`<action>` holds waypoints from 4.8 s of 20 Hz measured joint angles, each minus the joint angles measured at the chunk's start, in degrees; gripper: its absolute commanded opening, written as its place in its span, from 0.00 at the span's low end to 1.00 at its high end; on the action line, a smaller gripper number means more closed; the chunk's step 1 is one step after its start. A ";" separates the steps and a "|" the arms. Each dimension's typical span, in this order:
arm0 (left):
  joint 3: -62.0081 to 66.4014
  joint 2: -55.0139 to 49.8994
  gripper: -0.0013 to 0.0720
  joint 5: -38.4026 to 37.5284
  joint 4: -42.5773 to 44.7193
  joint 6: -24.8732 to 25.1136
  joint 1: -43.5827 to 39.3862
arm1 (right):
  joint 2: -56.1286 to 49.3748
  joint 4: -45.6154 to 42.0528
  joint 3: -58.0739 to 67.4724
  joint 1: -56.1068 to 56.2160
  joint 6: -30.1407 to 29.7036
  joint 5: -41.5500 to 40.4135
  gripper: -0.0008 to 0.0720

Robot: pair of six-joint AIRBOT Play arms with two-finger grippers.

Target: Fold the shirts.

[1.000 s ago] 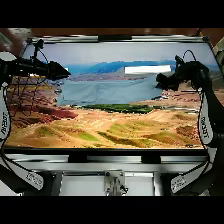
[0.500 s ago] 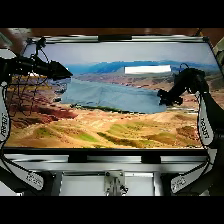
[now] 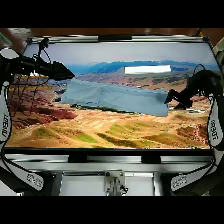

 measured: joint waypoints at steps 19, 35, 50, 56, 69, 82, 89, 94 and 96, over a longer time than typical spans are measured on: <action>0.02 6.69 0.05 2.67 -0.66 -0.20 -2.64 | 0.42 9.97 1.33 5.38 -3.41 8.48 0.07; -15.87 6.23 0.05 24.00 14.23 -13.33 -32.09 | 32.24 9.92 1.86 10.16 3.48 -8.59 0.07; -16.06 -3.93 0.05 35.98 -10.73 -7.19 -45.22 | 44.04 9.20 1.86 10.29 7.06 -14.34 0.07; -16.22 11.41 0.05 32.06 5.05 -12.07 -34.12 | 40.41 12.22 1.86 11.41 3.74 -4.98 0.07; -16.22 47.74 0.05 20.87 34.03 -23.58 0.81 | 11.43 16.20 1.84 38.42 2.69 24.17 0.11; -16.26 52.24 0.05 14.80 34.36 -22.69 3.50 | 5.62 16.44 1.86 36.30 5.05 23.87 0.82; -16.26 51.98 0.05 14.60 34.40 -22.49 3.50 | 14.16 2.16 -6.95 21.14 2.67 1.49 0.93; -16.26 51.98 0.05 14.56 34.40 -22.47 3.50 | 16.13 14.53 -23.89 19.41 -0.59 11.15 0.93; -16.26 51.98 0.05 14.51 34.42 -22.47 3.50 | 16.37 16.90 -27.52 19.43 -1.14 15.32 0.93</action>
